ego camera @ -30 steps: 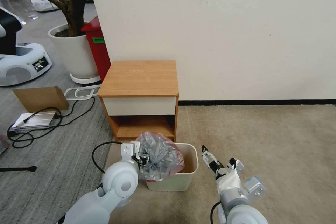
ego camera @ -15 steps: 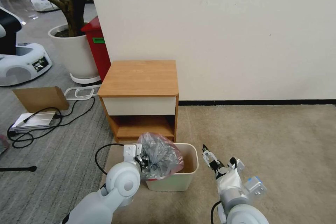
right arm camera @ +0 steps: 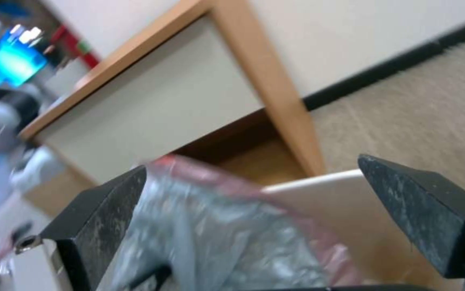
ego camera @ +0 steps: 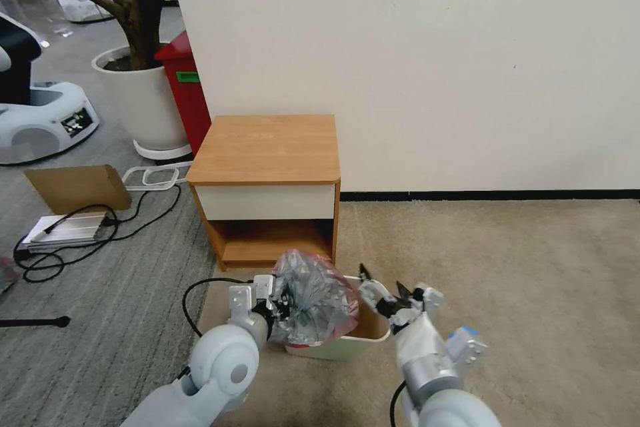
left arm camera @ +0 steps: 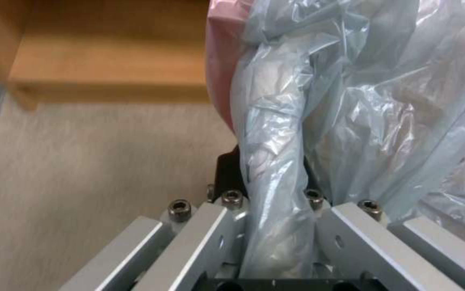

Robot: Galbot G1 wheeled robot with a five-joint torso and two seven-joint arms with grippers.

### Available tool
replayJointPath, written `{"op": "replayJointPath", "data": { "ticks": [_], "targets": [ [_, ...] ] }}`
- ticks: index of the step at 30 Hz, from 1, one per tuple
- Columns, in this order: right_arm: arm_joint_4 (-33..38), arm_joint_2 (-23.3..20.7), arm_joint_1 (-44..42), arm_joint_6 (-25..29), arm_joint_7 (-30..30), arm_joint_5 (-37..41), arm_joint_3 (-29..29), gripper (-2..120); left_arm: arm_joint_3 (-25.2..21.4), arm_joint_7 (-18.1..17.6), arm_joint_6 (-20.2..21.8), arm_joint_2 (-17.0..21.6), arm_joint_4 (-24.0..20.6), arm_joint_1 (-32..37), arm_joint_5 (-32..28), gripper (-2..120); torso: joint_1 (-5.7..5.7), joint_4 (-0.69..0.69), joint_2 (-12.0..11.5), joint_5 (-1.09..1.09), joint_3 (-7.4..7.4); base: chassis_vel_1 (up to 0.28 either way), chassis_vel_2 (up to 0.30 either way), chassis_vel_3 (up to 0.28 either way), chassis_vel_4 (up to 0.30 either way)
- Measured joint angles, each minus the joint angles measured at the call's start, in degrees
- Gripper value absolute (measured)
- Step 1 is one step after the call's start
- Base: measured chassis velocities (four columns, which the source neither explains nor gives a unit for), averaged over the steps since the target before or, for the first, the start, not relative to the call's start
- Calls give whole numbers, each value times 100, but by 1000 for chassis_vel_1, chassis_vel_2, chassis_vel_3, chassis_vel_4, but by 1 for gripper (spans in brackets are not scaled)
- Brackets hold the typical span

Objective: Pick up the garbage bag from the table and place it over the trash can.

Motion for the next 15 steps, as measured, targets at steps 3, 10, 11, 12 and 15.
{"op": "replayJointPath", "data": {
  "ticks": [3, 10, 11, 12, 15],
  "targets": [
    [-1, -77, 104, -225, -116, -113, -69, 100, -14, 259, -222, 11, -21, 63, 211, 4, 0, 0, 0, 0, 0, 0, 0, 0, 0],
    [-11, -281, 504, -934, 0, 163, -94, 100, -52, 707, -569, 60, -118, 201, 562, 4, 0, 0, 0, 0, 0, 0, 0, 0, 0],
    [-15, -316, 572, -1054, 70, 247, -94, 100, -65, 771, -601, 77, -122, 219, 612, 4, 0, 0, 0, 0, 0, 0, 0, 0, 0],
    [-15, -316, 572, -1054, 70, 247, -94, 100, -65, 771, -601, 77, -122, 219, 612, 4, 0, 0, 0, 0, 0, 0, 0, 0, 0],
    [-37, -418, 760, -1436, 317, 440, -83, 100, -85, 946, -740, 121, -150, 247, 741, 4, 0, 0, 0, 0, 0, 0, 0, 0, 0]
  ]
}}
